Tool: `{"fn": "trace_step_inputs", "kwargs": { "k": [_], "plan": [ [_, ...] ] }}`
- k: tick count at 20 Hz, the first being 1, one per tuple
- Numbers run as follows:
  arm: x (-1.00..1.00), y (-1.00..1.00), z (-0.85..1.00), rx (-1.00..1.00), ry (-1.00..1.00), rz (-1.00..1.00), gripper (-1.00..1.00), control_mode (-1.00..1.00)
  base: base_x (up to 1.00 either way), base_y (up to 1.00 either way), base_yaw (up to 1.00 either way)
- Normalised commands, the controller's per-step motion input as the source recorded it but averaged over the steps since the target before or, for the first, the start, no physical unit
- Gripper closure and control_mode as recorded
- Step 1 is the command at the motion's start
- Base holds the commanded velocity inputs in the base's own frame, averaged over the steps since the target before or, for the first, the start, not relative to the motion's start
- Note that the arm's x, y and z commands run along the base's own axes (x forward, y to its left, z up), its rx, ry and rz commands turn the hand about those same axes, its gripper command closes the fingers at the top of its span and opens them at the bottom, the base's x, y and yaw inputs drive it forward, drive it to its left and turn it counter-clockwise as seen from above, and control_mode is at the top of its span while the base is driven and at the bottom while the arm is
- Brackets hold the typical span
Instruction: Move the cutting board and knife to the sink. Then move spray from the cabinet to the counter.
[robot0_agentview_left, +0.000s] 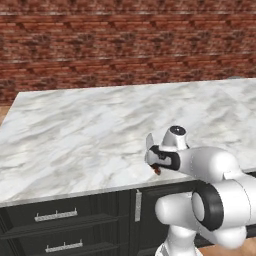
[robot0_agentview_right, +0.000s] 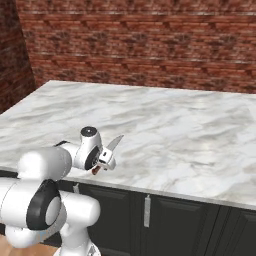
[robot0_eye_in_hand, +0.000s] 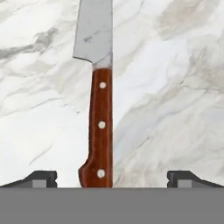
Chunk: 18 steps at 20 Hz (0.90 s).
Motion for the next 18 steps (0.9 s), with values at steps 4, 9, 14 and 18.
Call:
{"fn": "trace_step_inputs", "kwargs": {
  "k": [4,9,14,18],
  "plan": [
    [0.07,0.03,-0.47,0.0,0.09,0.04,-1.0,-1.0,0.0,0.0,0.0],
    [0.18,0.18,-0.26,0.0,0.13,0.0,-1.0,-1.0,0.0,0.0,0.0],
    [0.37,0.25,-0.19,0.0,0.1,0.0,-1.0,-1.0,0.0,0.0,0.0],
    [0.24,0.03,-0.11,0.0,0.0,0.0,-1.0,-1.0,0.0,0.0,0.0]
  ]
}}
